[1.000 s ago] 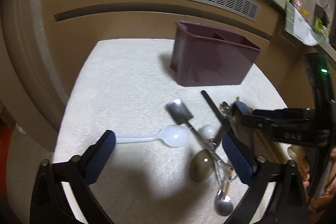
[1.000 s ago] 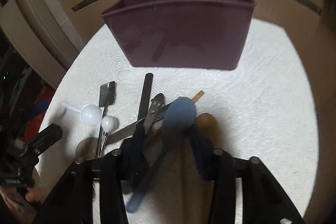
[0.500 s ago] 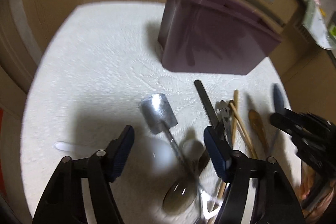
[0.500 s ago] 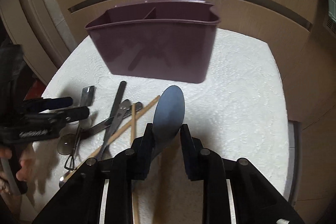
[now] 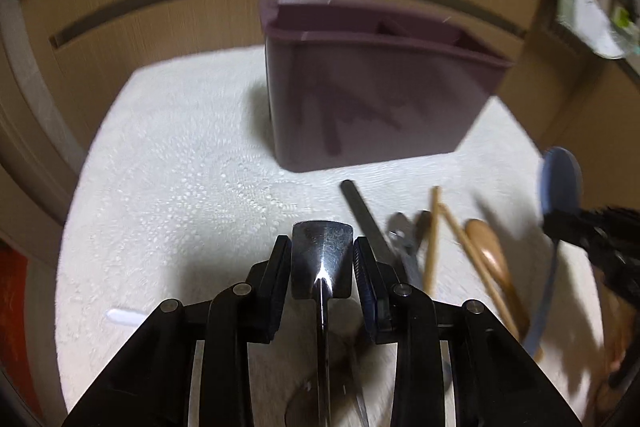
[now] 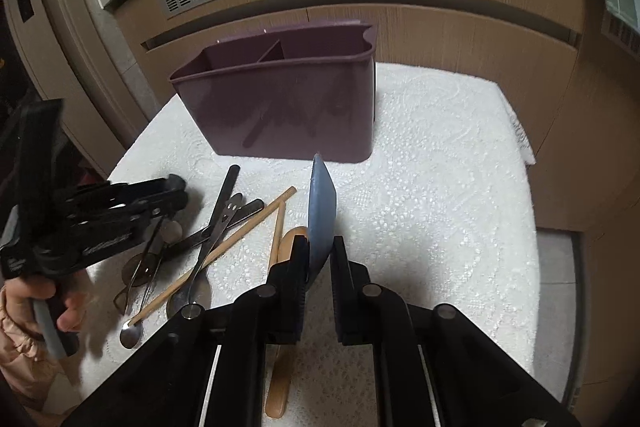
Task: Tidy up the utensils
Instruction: 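Close the left gripper on the metal spatula handle while the right gripper pinches the blue spoon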
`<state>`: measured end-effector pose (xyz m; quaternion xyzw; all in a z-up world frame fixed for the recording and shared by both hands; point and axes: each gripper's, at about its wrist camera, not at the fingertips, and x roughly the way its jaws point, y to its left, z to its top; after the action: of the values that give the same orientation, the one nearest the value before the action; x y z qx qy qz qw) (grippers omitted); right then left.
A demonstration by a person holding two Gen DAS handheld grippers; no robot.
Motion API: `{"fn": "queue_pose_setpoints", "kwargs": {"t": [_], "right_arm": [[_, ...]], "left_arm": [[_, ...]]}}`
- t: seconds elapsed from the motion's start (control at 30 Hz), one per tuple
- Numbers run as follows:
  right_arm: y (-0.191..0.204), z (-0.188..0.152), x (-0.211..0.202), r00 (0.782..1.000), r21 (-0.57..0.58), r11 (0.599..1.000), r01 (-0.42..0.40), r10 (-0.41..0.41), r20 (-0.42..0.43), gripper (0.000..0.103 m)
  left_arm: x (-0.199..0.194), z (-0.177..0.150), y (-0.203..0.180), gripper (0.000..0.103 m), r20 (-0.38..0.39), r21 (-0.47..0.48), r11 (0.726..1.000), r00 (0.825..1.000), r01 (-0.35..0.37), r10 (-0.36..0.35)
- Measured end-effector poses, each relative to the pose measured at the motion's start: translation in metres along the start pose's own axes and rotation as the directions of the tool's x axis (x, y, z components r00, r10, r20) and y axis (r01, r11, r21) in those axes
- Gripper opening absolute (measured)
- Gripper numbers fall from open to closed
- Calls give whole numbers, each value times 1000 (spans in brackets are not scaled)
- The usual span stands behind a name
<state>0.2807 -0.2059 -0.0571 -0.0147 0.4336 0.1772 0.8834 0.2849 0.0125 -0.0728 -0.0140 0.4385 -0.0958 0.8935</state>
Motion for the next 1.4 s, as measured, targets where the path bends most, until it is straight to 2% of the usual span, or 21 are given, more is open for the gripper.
{"fn": "queue_pose_setpoints", "kwargs": {"t": [0.23, 0.43, 0.47, 0.5, 0.57, 0.63, 0.73, 0.87, 0.93, 1.0, 1.03, 1.07, 1.1, 1.17, 1.3, 1.4], "right_arm": [[14, 3, -16, 1000, -30, 999, 18, -17, 23, 8], [21, 6, -30, 997, -48, 998, 51, -48, 66, 8], [21, 8, -33, 996, -48, 997, 55, -51, 75, 8], [22, 12, -36, 995, -50, 997, 58, -54, 86, 8], [22, 20, -44, 992, -50, 997, 58, -52, 114, 8], [22, 31, -52, 987, -56, 997, 61, -52, 150, 8], [21, 40, -60, 982, -59, 996, 61, -49, 181, 8], [16, 39, -51, 988, -62, 996, 59, -49, 149, 8], [12, 35, -40, 992, -47, 997, 55, -49, 116, 8], [10, 30, -31, 995, -32, 998, 49, -46, 93, 8], [8, 27, -26, 996, -27, 999, 46, -44, 81, 8], [7, 25, -22, 997, -25, 999, 48, -46, 69, 8], [7, 23, -18, 997, -23, 998, 50, -48, 59, 8], [8, 19, -12, 998, -27, 999, 44, -43, 46, 8], [12, 13, -9, 998, -45, 998, 44, -43, 39, 8], [13, 9, -9, 998, -58, 997, 58, -56, 40, 8]], "left_arm": [[-51, -8, -1, 32, 134, 0, 1000, 991, 12, -12], [-75, -3, -6, 32, 213, 12, 1000, 977, 29, -30], [-80, 0, -8, 10, 229, 15, 999, 973, 32, -34], [-82, 3, -10, 5, 238, 22, 999, 970, 38, -42], [-90, 15, -13, 4, 265, 20, 997, 962, 72, -74], [-101, 30, -15, 4, 312, 38, 997, 947, 70, -78], [-108, 44, -10, 4, 333, 36, 996, 938, 87, -94], [-96, 49, 9, 4, 272, -15, 999, 961, 53, -47], [-80, 44, 25, 7, 196, -82, 996, 981, 25, -8], [-60, 34, 42, 9, 108, -161, 986, 994, 52, -34], [-51, 29, 48, 15, 59, -192, 980, 997, 52, -41], [-38, 23, 55, 24, -1, -227, 973, 999, 48, -50], [-27, 17, 60, 29, -50, -262, 964, 997, 48, -64], [-10, 10, 70, 40, -110, -325, 944, 990, 51, -91], [17, 12, 84, 49, -158, -422, 906, 980, 43, -120], [32, 19, 80, 50, -188, -403, 915, 978, 4, -87]]}}
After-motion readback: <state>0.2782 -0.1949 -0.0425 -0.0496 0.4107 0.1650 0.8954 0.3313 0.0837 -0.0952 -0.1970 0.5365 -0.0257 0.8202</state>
